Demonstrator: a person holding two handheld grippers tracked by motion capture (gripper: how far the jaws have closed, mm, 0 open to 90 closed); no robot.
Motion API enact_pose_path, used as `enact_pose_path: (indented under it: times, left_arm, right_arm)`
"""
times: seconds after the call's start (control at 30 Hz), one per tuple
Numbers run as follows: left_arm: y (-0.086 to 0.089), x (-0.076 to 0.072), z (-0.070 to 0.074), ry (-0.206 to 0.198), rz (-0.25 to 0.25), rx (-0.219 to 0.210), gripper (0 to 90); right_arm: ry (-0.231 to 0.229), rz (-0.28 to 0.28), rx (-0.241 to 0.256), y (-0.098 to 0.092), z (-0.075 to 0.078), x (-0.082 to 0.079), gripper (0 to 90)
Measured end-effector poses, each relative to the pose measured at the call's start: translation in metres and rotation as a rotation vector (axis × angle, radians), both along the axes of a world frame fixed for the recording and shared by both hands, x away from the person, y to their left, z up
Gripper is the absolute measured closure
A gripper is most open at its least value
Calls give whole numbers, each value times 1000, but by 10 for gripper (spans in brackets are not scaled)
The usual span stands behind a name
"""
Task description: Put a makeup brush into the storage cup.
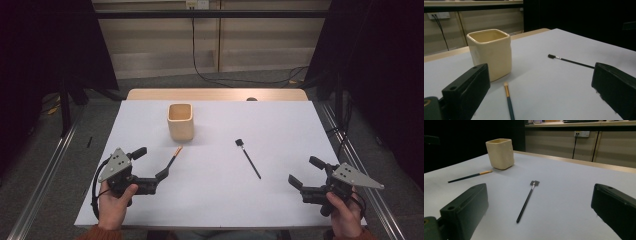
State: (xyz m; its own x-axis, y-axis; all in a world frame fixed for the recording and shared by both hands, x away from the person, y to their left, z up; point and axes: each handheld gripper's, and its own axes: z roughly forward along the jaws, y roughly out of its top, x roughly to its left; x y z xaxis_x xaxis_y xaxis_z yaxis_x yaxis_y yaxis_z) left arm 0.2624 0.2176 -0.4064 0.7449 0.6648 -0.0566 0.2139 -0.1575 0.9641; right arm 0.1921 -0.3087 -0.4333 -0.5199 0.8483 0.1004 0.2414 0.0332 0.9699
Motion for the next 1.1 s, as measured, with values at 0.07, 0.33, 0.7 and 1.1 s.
enact_pose_path:
  times: [0.07,0.33,0.7,1.1]
  left_arm:
    - [-1,4,2,2,-24,-18,21]
    - [-10,19,5,-5,-41,1,24]
    - [-24,34,9,11,-38,25,24]
    - [-34,49,18,48,-67,45,24]
  right_arm:
    - [1,1,0,0,0,0,6]
    - [5,6,0,1,0,0,5]
    - [4,6,2,0,0,0,5]
    - [2,9,0,0,0,0,5]
